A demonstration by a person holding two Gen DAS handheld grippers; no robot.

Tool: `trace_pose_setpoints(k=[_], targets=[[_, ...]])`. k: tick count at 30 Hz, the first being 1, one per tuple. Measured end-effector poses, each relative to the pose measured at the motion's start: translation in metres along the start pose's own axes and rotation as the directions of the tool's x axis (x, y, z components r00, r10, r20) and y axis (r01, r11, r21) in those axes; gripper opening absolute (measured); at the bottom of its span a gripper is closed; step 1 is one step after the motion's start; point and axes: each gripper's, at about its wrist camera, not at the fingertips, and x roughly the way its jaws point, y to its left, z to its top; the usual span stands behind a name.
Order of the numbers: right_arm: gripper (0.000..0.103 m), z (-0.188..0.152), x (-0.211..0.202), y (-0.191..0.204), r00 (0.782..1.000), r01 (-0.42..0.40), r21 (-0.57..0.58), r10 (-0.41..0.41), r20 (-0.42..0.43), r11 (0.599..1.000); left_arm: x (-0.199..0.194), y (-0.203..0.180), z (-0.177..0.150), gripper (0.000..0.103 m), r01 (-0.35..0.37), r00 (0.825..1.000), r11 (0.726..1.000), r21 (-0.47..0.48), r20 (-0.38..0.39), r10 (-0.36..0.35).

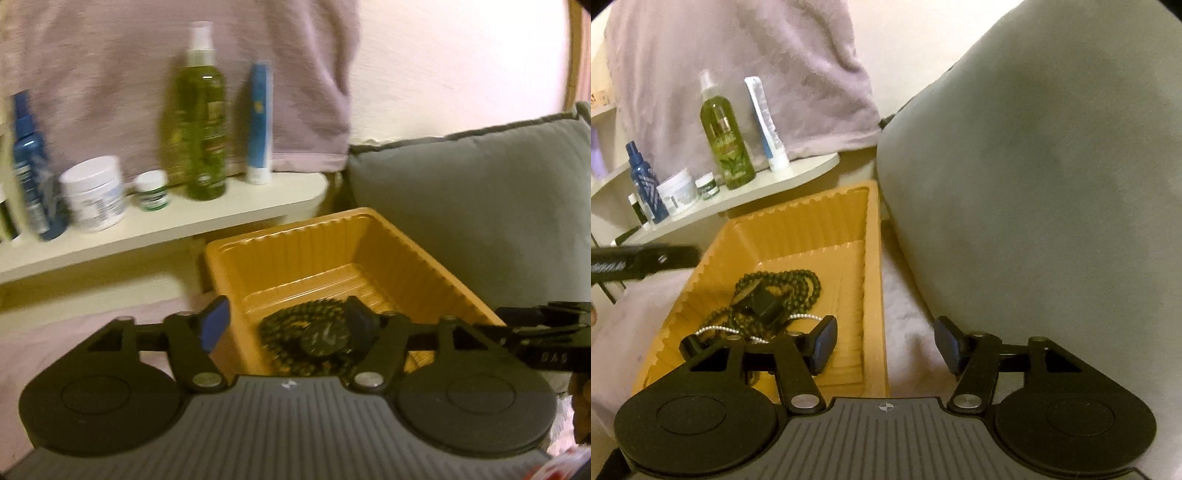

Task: Organize jewelry
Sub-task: 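Open the left gripper to release the watch while the right gripper releases the tray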

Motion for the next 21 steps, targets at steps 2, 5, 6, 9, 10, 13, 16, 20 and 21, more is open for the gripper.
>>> trace_pose_setpoints(k=[2,5,6,9,10,13,16,20,21], targets=[[0.059,0.001,-0.003,0.001,1.0,0.002,0.006,-0.002,0.001,1.0,-0.009,0.004,-0.004,0.082,-0.028,1.0,0.999,-0.025,0.0,0.028],[0.061,0.001,-0.008,0.004,1.0,0.008,0.007,-0.008,-0.001,1.0,-0.021,0.008,-0.011,0.088,-0.061,0.998,0.997,-0.056,-0.011,0.06],[0.061,0.001,-0.009,0.005,1.0,0.009,0.006,-0.009,-0.003,1.0,-0.026,0.009,-0.013,0.09,-0.076,0.997,0.995,-0.065,-0.014,0.075],[0.064,0.0,-0.015,0.01,1.0,0.013,0.009,-0.013,-0.009,1.0,-0.039,0.011,-0.02,0.096,-0.104,0.994,0.991,-0.085,-0.022,0.103],[0.066,0.0,-0.016,0.012,1.0,0.015,0.009,-0.015,-0.013,1.0,-0.043,0.011,-0.022,0.098,-0.116,0.993,0.988,-0.099,-0.026,0.114],[0.068,0.0,-0.021,0.018,1.0,0.008,0.01,-0.008,-0.028,1.0,-0.056,0.013,-0.027,0.102,-0.151,0.988,0.982,-0.118,-0.034,0.148],[0.07,0.0,-0.027,0.026,0.999,0.002,-0.002,-0.002,-0.034,1.0,-0.065,0.014,-0.031,0.103,-0.184,0.983,0.975,-0.125,-0.047,0.179],[0.074,0.0,-0.037,0.034,0.999,0.001,-0.008,-0.001,-0.038,1.0,-0.076,0.016,-0.036,0.103,-0.212,0.977,0.967,-0.141,-0.065,0.205],[0.074,0.0,-0.04,0.036,0.999,0.002,-0.011,-0.003,-0.04,1.0,-0.079,0.016,-0.037,0.103,-0.227,0.973,0.963,-0.144,-0.072,0.219]])
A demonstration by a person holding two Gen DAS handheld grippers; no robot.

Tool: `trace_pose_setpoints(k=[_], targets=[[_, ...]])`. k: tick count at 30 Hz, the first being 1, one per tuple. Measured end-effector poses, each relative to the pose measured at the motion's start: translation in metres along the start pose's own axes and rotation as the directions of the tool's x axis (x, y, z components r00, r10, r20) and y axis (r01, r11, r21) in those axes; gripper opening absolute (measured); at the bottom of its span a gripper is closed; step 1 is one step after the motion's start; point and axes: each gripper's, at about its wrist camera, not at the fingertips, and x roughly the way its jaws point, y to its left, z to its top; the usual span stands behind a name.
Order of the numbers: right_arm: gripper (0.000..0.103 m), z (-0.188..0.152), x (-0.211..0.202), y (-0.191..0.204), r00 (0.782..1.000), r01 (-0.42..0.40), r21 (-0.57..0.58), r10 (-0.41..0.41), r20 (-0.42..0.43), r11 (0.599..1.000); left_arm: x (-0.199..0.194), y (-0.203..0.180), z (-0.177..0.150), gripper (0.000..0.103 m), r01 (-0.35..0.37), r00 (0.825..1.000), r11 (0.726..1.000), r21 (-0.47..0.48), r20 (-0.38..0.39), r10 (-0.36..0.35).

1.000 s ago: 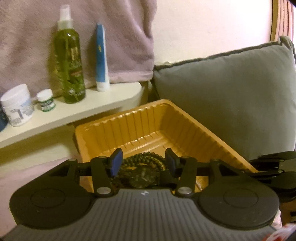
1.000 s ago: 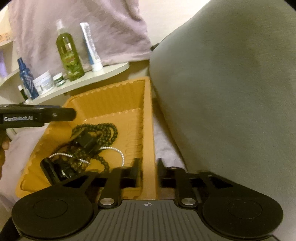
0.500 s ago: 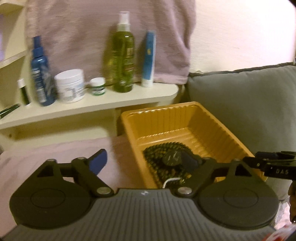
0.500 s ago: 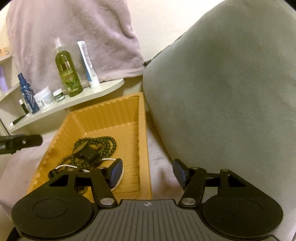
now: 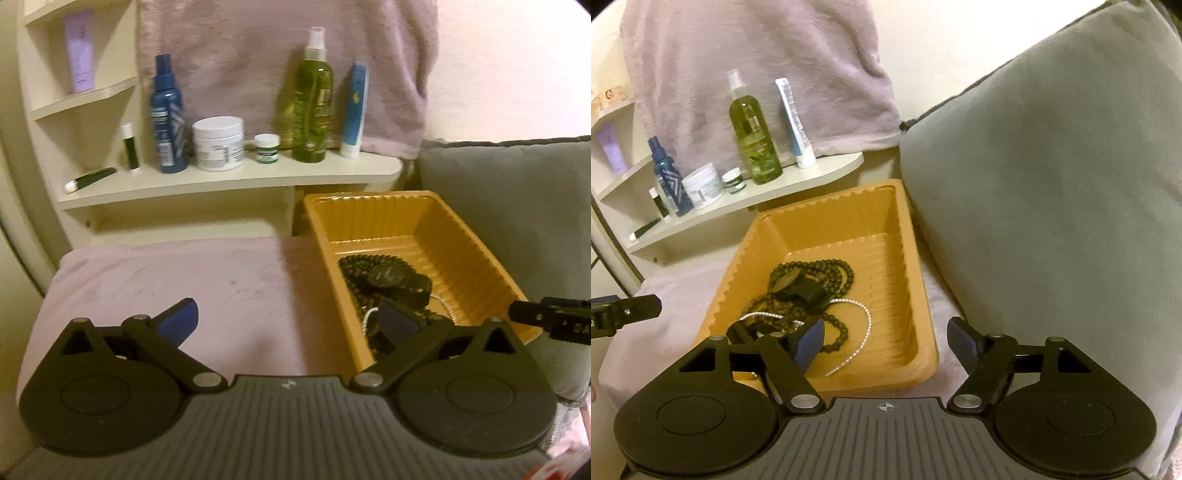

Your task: Organize jewelry

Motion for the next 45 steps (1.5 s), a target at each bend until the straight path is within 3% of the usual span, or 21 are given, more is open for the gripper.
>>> trace_pose_setpoints(k=[17,23,39,45], targets=[[0.077,-0.009,-0.03,0.021,0.999,-0.008,-0.02,0.007,-0.045,1.0,-0.036,0.012,-0.021,0.103,-0.046,0.999,0.995,-0.092,-0.034,0.043],[0.077,-0.014,-0.038,0.026,0.998,-0.02,-0.023,0.018,-0.059,1.0,-0.046,0.01,-0.025,0.103,-0.058,0.998,0.995,-0.076,-0.033,0.055],[0.077,-0.03,-0.059,0.038,0.992,-0.016,-0.052,0.009,-0.128,0.999,-0.081,0.001,-0.057,0.103,-0.011,0.997,0.997,-0.071,-0.082,0.005],[0.077,-0.039,-0.068,0.055,0.987,-0.039,-0.068,0.028,-0.158,0.997,-0.093,0.006,-0.069,0.103,-0.031,0.994,0.997,-0.068,-0.102,0.024]])
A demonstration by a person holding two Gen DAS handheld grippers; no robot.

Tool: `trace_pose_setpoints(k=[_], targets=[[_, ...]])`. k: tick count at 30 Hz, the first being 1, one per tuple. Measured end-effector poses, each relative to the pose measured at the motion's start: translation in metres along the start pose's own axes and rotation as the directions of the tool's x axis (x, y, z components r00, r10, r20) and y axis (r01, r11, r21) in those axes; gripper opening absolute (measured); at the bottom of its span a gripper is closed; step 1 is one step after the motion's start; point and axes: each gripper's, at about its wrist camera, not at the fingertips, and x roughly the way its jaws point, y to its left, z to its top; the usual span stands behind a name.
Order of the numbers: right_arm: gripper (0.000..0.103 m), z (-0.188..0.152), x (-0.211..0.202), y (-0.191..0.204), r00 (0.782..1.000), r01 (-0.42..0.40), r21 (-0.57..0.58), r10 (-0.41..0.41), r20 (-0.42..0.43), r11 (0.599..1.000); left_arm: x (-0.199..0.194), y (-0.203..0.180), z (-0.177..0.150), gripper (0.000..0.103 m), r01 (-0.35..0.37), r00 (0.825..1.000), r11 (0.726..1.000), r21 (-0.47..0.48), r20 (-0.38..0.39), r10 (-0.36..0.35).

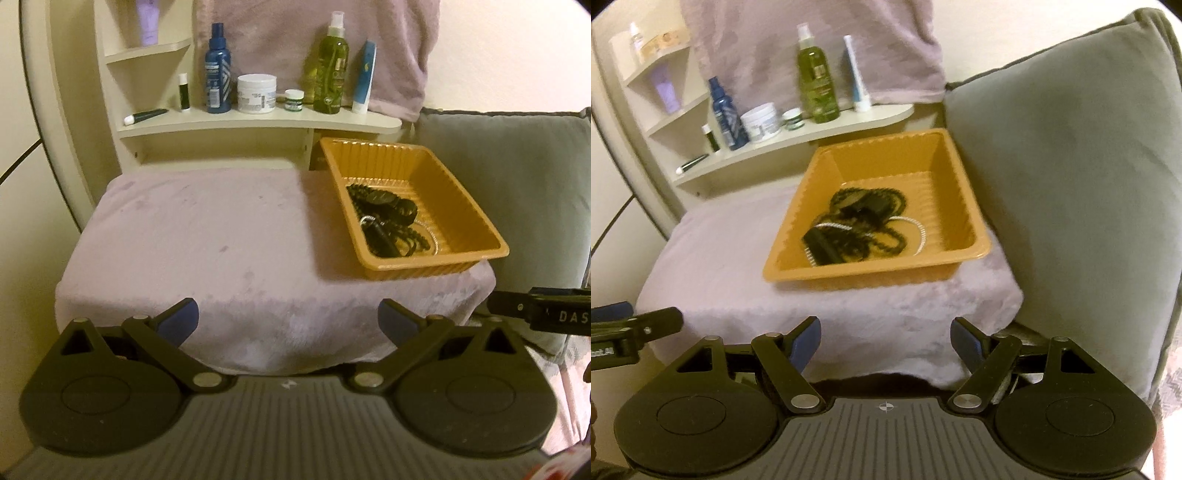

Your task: Organize jewelry

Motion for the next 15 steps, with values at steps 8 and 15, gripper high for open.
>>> trace_pose_setpoints(k=[8,15], targets=[[0.077,-0.005,-0.005,0.019,1.0,0.02,-0.052,-0.021,-0.011,0.998,-0.015,0.012,-0.011,0.103,-0.045,0.999,0.999,-0.008,-0.006,0.045],[0.077,-0.007,-0.003,0.039,0.999,-0.03,-0.085,0.027,-0.035,0.996,-0.018,0.013,-0.013,0.103,-0.054,0.998,0.998,-0.021,-0.007,0.054]])
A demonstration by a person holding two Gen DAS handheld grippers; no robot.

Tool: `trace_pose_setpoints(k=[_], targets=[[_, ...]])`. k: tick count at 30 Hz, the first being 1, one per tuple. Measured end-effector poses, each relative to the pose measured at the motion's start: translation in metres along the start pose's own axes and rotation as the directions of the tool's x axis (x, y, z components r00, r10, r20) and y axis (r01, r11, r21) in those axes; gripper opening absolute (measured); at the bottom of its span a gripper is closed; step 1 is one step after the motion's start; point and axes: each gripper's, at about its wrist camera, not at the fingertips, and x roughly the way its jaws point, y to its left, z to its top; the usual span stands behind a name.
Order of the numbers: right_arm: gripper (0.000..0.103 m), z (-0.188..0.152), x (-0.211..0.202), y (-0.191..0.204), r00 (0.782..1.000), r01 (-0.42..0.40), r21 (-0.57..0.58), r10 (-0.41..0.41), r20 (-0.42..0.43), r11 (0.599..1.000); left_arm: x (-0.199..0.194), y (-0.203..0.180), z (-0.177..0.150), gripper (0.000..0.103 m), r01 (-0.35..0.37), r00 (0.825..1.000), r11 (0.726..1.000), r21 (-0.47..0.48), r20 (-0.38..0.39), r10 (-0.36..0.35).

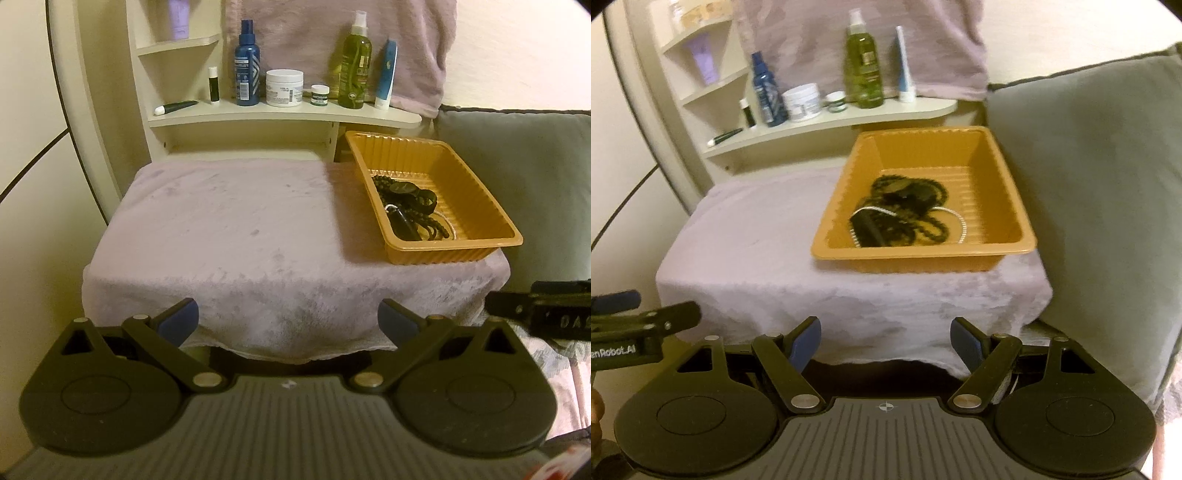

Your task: Organize jewelry

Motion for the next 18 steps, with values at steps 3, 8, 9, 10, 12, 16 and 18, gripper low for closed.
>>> trace_pose_setpoints(k=[3,8,9,10,12,16,18], targets=[[0.077,-0.0005,0.0017,0.0049,1.0,-0.009,-0.008,0.009,-0.003,1.0,-0.0011,-0.0001,-0.0003,0.103,-0.001,1.0,1.0,0.002,0.004,0.001],[0.077,-0.0002,0.0008,0.0059,1.0,-0.008,-0.004,0.008,0.004,1.0,-0.0014,0.0003,-0.0006,0.103,-0.001,1.0,1.0,-0.001,0.005,0.001],[0.077,-0.0001,0.0006,0.0058,1.0,-0.008,-0.004,0.008,0.004,1.0,-0.0016,0.0006,-0.0005,0.103,-0.001,1.0,1.0,-0.003,0.005,0.001],[0.077,0.0,0.0007,0.0057,1.0,-0.008,-0.005,0.008,0.004,1.0,-0.0012,0.0011,-0.0005,0.103,-0.001,1.0,1.0,-0.004,0.006,0.001],[0.077,-0.0002,0.0005,0.0056,1.0,-0.009,-0.004,0.009,0.005,1.0,-0.0016,0.0012,-0.0004,0.103,-0.002,1.0,1.0,-0.007,0.007,0.002],[0.077,0.0005,0.0005,0.0056,1.0,-0.009,-0.002,0.009,0.007,1.0,-0.0022,0.0008,-0.0005,0.103,-0.001,1.0,1.0,-0.006,0.009,0.001],[0.077,0.0009,0.0004,0.0055,1.0,-0.009,0.001,0.009,0.008,1.0,-0.0022,0.0008,-0.0002,0.103,-0.001,1.0,1.0,-0.006,0.01,0.001]])
